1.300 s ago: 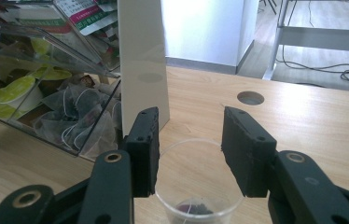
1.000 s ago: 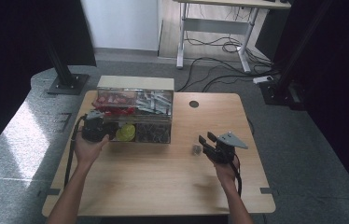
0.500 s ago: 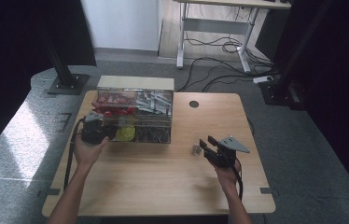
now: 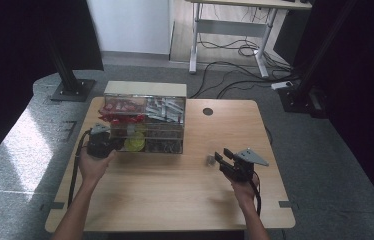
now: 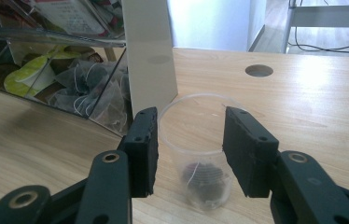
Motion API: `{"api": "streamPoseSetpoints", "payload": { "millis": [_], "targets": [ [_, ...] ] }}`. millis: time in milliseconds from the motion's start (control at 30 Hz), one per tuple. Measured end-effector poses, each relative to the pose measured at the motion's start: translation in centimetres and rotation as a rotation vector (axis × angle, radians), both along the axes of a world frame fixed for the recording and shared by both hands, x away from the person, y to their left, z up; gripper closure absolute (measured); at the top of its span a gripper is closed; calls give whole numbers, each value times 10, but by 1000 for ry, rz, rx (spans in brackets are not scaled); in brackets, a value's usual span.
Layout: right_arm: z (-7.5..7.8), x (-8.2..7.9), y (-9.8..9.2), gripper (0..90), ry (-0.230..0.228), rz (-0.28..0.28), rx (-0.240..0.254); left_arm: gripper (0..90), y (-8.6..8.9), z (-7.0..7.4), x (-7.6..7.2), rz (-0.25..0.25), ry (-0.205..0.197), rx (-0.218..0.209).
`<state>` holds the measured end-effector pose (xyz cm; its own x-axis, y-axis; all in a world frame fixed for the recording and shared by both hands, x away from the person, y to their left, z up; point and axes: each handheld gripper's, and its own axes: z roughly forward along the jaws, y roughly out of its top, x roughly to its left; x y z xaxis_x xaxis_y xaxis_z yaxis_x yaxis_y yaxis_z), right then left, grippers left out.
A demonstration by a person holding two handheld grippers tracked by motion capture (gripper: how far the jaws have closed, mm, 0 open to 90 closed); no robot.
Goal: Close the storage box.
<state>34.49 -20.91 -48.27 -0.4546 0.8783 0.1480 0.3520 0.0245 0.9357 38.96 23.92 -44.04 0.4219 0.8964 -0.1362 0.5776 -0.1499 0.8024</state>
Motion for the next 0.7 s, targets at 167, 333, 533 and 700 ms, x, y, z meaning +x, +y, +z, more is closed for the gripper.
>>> {"api": "streamPoseSetpoints", "payload": {
  "millis": [167, 333, 533, 700],
  "targets": [
    [-1, -1, -1, 542, 2, -1, -4, 900, 0, -5, 0, -2, 16, -10],
    [-2, -2, -1, 538, 17, 8, -1, 900, 0, -7, -2, -3, 17, -15],
    [-2, -4, -1, 537, 24, 12, -3, 900, 1, -13, -5, -8, 29, -10],
    [-4, -6, 2, 537, 39, 20, -10, 900, 4, -17, -8, -14, 37, -30]
  ]
}}
